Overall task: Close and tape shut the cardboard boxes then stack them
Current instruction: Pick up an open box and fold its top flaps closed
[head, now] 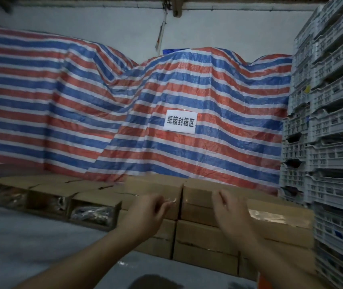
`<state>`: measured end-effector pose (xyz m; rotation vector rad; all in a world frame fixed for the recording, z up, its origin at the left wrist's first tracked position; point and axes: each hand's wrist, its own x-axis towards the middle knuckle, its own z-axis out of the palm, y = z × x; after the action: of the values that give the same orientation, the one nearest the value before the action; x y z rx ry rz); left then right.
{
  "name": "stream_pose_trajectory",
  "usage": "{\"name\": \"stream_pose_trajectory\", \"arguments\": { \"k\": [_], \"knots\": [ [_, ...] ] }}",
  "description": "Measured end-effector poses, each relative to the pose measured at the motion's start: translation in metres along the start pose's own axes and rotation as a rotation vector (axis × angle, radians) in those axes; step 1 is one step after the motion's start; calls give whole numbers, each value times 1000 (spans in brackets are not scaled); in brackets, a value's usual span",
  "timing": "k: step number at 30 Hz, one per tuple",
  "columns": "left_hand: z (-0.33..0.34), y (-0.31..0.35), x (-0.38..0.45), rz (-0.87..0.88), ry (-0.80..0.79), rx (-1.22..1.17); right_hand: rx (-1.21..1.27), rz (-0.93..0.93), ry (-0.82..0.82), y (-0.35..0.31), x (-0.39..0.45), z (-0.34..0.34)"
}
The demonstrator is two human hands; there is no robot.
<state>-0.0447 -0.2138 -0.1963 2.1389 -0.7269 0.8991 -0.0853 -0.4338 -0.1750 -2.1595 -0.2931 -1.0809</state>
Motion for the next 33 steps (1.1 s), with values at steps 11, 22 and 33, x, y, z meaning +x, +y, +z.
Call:
{"name": "stream_pose_trajectory", "arguments": {
  "k": [11, 22, 33],
  "knots": [
    [-15, -131, -22, -300, -183, 2, -128, -141, -349, -6, -54, 134],
    [-26, -195, -37, -640, -10, 33, 112, 237, -392, 5, -60, 138],
    [-28, -191, -42, -683, 71, -37, 20, 148, -462, 17, -67, 138]
  ]
}}
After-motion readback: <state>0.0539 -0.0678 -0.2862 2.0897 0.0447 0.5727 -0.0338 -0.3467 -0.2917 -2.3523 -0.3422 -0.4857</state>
